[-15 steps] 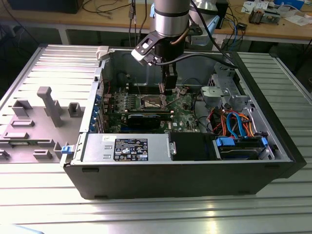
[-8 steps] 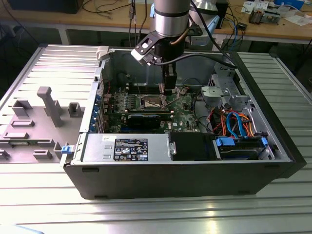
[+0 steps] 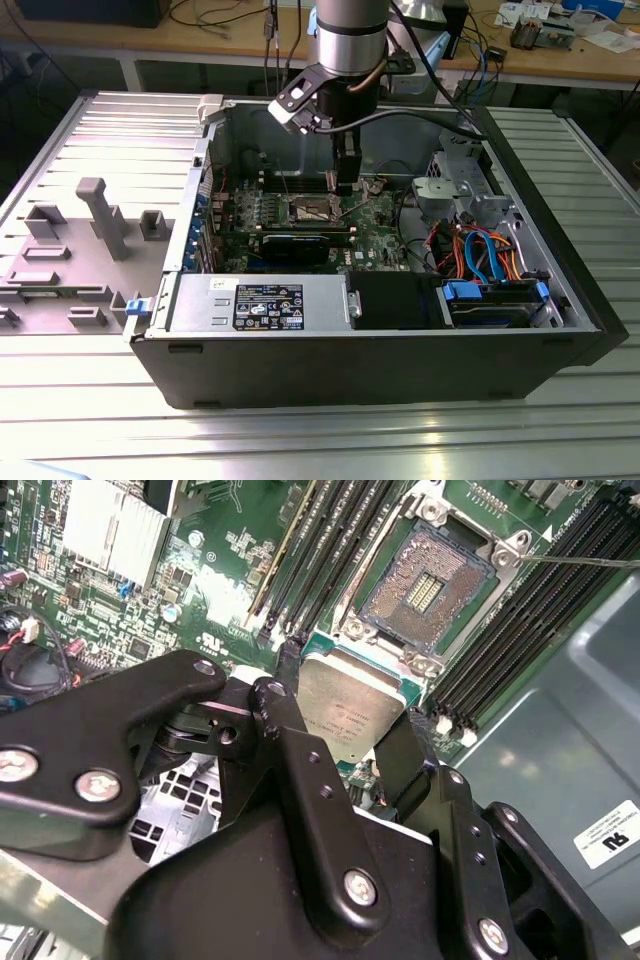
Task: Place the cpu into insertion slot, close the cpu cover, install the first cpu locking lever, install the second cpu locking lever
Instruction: 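Place the cpu into insertion slot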
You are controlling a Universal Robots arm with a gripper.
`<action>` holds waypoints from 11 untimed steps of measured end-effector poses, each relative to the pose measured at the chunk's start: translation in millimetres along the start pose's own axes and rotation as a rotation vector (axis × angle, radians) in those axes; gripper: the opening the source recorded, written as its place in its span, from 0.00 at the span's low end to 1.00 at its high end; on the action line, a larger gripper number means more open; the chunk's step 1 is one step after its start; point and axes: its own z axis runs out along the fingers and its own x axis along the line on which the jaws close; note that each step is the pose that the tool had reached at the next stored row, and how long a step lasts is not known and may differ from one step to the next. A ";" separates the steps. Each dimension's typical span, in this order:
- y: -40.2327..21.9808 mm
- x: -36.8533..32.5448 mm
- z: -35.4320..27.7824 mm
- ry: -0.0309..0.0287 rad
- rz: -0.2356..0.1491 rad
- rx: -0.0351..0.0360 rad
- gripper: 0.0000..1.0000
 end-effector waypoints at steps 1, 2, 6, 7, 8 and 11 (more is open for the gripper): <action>0.0 0.0 0.0 -0.0001 0.003 -0.0001 0.55; 0.0 0.0 0.0 -0.0001 0.003 -0.0001 0.55; 0.0 0.0 0.1 0.0001 0.003 0.0000 0.55; -0.1 0.0 0.3 0.0001 0.003 0.0000 0.55; -0.1 0.0 0.4 0.0002 0.003 0.0000 0.55; -0.7 0.0 0.5 0.0001 0.003 -0.0001 0.55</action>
